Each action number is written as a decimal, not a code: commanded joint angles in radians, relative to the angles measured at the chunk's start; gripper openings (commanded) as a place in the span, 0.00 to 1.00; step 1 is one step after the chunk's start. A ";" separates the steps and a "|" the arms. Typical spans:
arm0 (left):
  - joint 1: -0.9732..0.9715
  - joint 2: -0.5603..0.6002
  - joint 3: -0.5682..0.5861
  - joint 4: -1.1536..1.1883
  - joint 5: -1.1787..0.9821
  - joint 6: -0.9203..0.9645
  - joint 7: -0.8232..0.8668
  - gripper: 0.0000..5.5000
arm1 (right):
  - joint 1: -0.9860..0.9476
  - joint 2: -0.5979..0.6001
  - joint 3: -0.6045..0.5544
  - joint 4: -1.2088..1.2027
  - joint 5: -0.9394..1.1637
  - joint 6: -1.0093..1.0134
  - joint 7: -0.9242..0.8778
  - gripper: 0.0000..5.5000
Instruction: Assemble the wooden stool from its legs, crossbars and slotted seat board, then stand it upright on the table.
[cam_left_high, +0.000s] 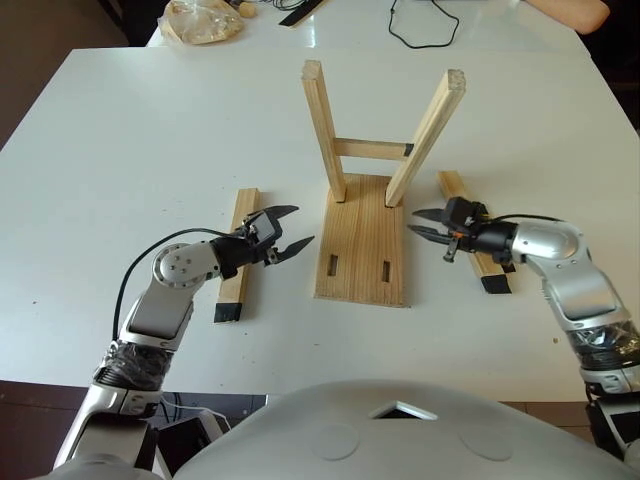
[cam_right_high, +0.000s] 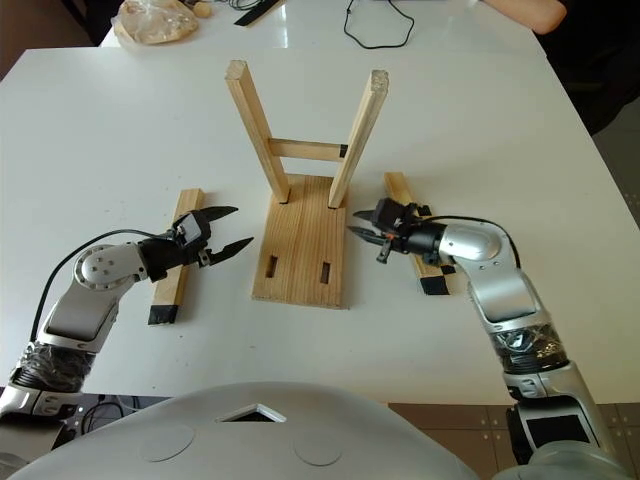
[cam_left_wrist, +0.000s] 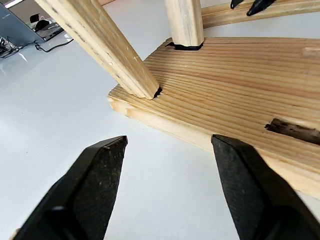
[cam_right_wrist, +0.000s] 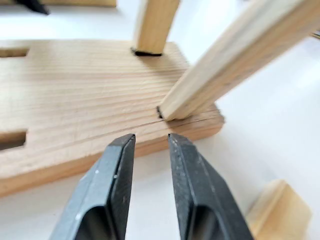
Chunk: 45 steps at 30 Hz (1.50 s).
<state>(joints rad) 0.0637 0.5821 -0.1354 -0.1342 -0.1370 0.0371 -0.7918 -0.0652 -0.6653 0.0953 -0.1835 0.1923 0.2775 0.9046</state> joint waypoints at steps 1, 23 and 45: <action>0.058 -0.004 0.038 -0.038 0.019 0.035 0.065 0.56 | 0.059 -0.082 -0.179 -0.074 0.151 0.120 0.047 0.25; 0.286 -0.136 0.058 -0.184 0.037 0.086 0.282 0.56 | 0.183 -0.114 -0.297 0.113 0.106 0.391 -0.161 0.38; 0.344 -0.168 0.082 -0.214 0.036 0.086 0.329 0.56 | 0.245 -0.082 -0.316 -0.053 0.210 0.567 -0.187 0.38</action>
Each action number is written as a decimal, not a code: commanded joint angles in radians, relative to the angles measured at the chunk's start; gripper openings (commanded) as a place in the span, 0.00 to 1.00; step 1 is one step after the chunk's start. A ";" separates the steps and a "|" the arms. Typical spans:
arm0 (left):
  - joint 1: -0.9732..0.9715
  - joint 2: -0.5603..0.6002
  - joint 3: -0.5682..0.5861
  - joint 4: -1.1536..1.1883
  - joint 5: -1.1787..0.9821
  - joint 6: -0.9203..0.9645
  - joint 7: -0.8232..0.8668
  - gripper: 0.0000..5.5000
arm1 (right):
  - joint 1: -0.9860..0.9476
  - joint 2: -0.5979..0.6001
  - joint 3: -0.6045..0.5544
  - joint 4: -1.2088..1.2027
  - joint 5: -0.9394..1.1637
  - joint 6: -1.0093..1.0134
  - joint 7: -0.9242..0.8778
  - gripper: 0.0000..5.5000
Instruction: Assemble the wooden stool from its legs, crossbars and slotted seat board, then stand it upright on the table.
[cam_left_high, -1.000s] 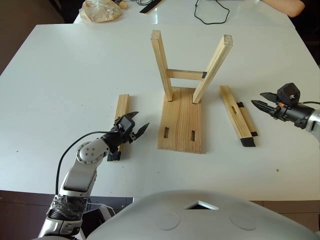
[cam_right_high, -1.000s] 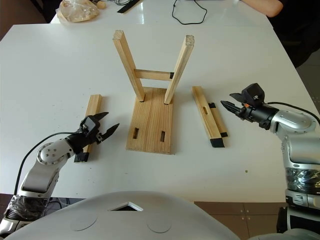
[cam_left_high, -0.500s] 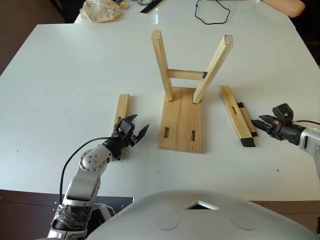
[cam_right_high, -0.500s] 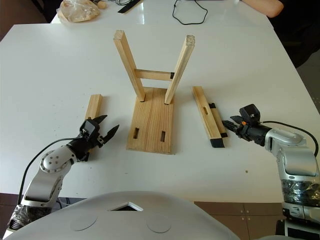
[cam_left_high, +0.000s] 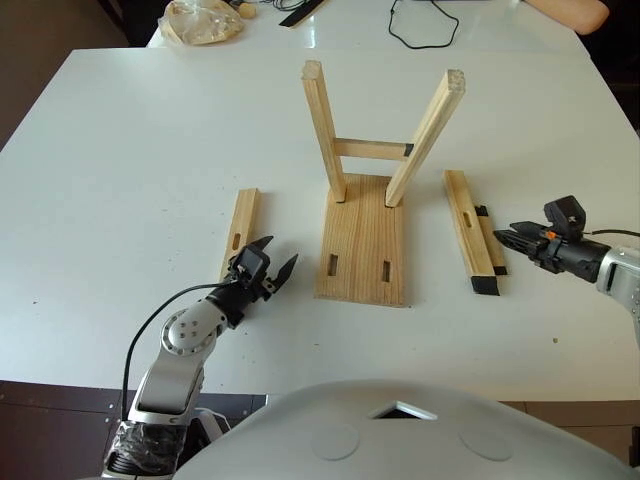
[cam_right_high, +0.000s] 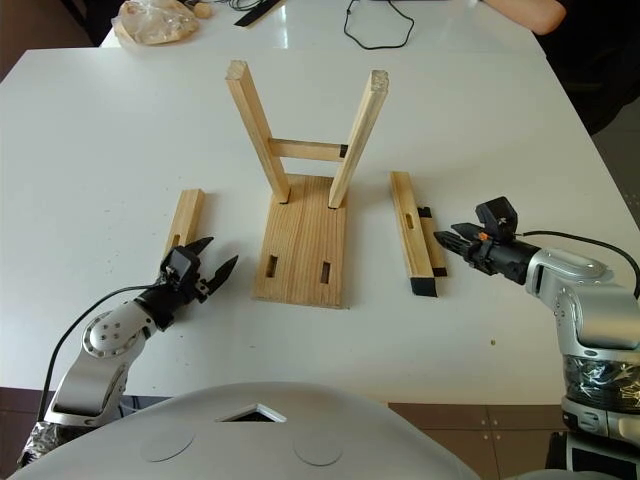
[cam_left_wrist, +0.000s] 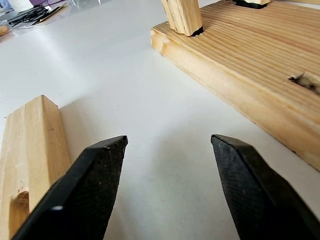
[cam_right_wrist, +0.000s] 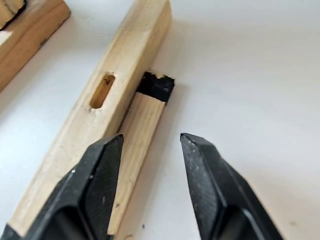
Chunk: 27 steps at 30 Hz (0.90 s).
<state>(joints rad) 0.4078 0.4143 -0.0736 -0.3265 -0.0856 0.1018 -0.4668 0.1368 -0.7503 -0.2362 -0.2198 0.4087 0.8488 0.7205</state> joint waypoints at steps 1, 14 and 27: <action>0.002 0.003 0.021 -0.023 -0.012 0.023 0.004 0.56 | 0.052 0.005 0.022 -0.023 -0.007 -0.007 -0.003 0.38; 0.023 0.005 0.009 -0.040 -0.003 0.031 0.005 0.56 | 0.128 -0.018 0.061 -0.085 -0.023 -0.051 0.004 0.38; 0.010 0.006 0.015 -0.034 0.001 0.041 0.011 0.56 | 0.133 -0.038 0.099 -0.021 -0.097 -0.187 0.029 0.26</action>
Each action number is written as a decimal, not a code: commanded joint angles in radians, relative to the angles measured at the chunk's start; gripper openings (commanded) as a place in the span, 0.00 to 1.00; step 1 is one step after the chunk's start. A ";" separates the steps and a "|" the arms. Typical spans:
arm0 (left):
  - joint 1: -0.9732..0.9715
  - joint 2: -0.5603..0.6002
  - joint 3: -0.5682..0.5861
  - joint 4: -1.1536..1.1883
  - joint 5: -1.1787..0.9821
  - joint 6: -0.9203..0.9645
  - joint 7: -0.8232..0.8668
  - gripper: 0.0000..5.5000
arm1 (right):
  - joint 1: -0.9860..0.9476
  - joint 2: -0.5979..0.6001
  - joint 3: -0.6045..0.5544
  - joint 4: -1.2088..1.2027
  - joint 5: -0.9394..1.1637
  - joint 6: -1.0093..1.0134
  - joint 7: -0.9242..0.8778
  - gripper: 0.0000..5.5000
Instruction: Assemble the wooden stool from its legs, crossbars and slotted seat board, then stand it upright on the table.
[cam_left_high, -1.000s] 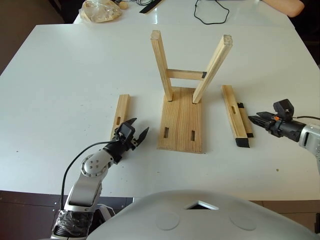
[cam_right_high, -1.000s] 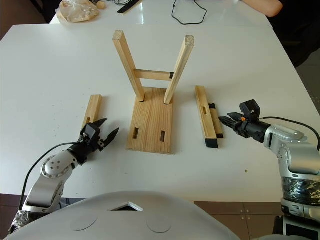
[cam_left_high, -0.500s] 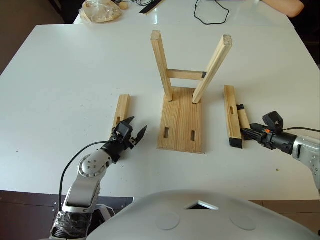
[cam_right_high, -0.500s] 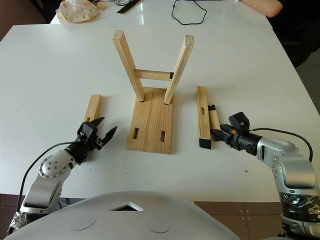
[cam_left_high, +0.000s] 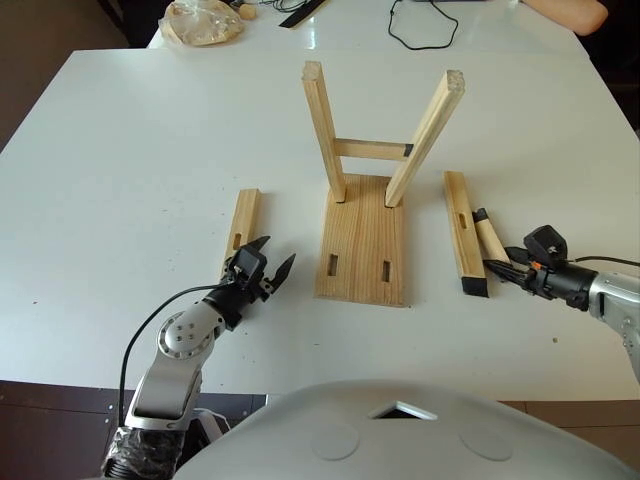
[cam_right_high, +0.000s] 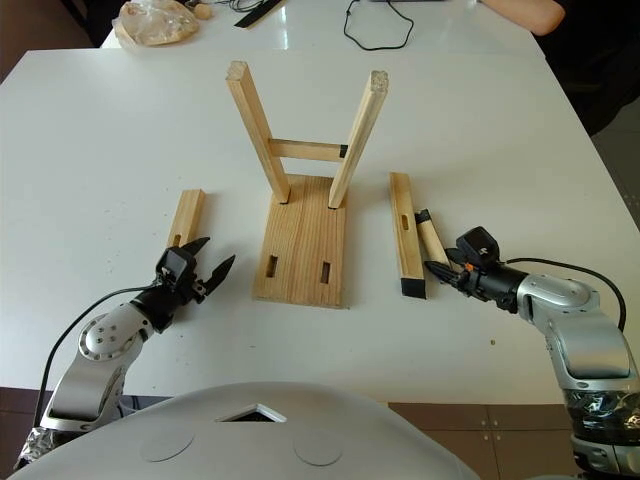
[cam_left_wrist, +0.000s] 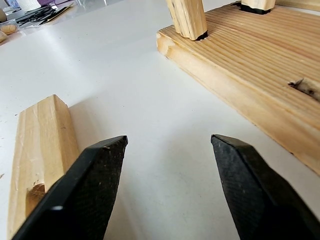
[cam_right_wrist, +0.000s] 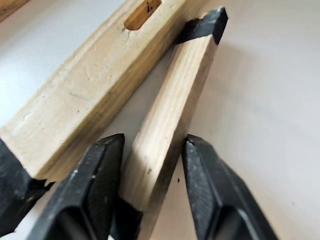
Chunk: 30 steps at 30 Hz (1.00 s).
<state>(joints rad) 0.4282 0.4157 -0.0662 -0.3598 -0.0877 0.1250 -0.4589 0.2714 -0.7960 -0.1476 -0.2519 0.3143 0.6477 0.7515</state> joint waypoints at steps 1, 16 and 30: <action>-0.012 0.005 0.009 -0.001 0.002 0.019 0.002 0.56 | -0.002 0.010 0.010 0.012 -0.001 0.015 -0.003 0.23; -0.159 0.031 0.104 -0.239 -0.215 0.245 -0.027 0.56 | -0.446 0.040 -0.082 0.224 0.039 -0.145 -0.022 0.07; -0.620 0.158 0.334 -0.421 -1.155 0.580 0.101 0.35 | -0.647 0.162 -0.088 -0.222 0.289 -0.289 -0.019 0.07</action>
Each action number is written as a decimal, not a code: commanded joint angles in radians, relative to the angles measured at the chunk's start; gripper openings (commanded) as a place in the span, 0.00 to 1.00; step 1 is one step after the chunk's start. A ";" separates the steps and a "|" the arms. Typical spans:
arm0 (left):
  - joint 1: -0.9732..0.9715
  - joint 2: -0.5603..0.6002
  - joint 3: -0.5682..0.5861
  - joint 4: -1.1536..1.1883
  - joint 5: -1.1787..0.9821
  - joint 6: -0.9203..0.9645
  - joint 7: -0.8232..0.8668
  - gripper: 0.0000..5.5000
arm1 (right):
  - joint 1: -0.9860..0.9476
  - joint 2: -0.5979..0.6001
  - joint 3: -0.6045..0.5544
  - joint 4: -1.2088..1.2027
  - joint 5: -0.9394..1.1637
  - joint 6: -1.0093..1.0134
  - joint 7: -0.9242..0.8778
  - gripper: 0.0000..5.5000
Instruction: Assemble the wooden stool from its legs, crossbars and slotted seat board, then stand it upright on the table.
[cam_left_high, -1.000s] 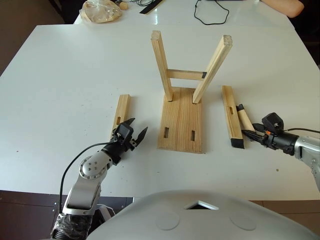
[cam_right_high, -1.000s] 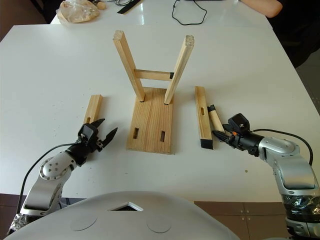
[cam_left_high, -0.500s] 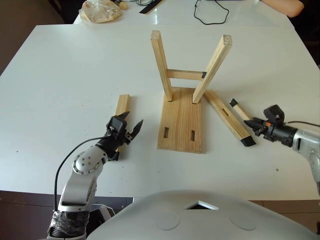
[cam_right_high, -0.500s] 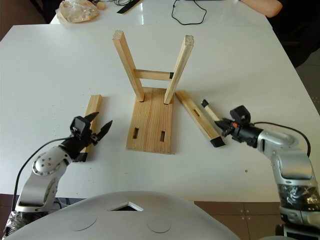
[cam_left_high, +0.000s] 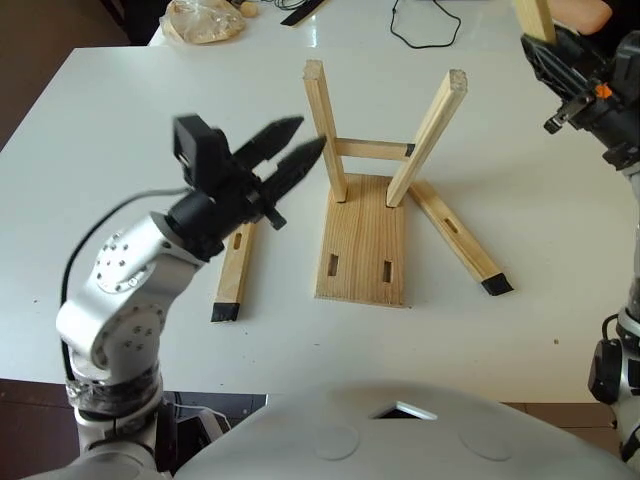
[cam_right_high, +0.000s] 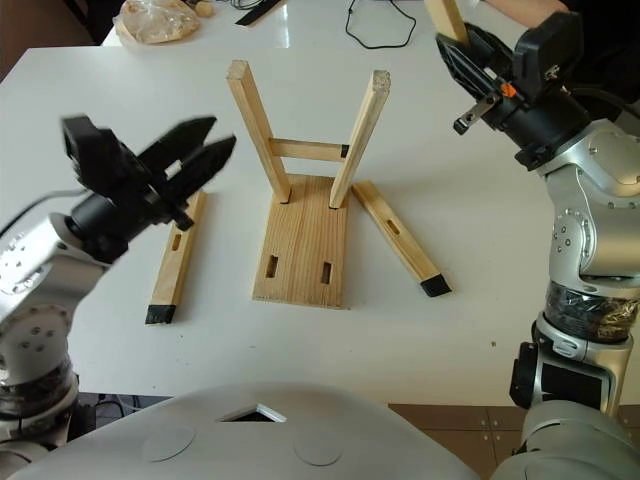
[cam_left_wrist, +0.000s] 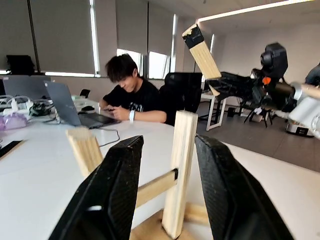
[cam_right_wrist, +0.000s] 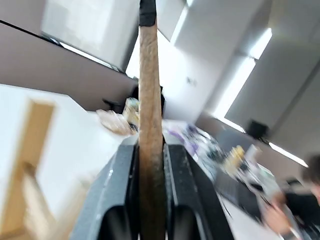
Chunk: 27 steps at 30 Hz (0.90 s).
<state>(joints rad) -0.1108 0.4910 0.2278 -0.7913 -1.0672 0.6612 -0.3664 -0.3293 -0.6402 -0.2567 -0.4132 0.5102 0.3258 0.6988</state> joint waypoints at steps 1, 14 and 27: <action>-0.106 0.093 0.032 0.024 -0.200 0.051 0.018 0.35 | -0.059 0.003 0.041 -0.052 0.054 -0.013 0.042 0.07; -0.344 -0.024 -0.105 0.127 -0.220 0.015 0.189 0.52 | 0.031 0.183 0.286 -0.031 -0.380 -0.453 -0.119 0.07; -0.340 -0.003 -0.134 0.165 -0.226 0.037 0.134 0.55 | 0.044 0.216 0.392 -0.054 -0.422 -0.472 -0.118 0.07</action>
<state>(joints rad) -0.4426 0.4766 0.1119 -0.6423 -1.3163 0.6863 -0.2212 -0.2971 -0.4300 0.1023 -0.4473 0.0980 -0.1511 0.5685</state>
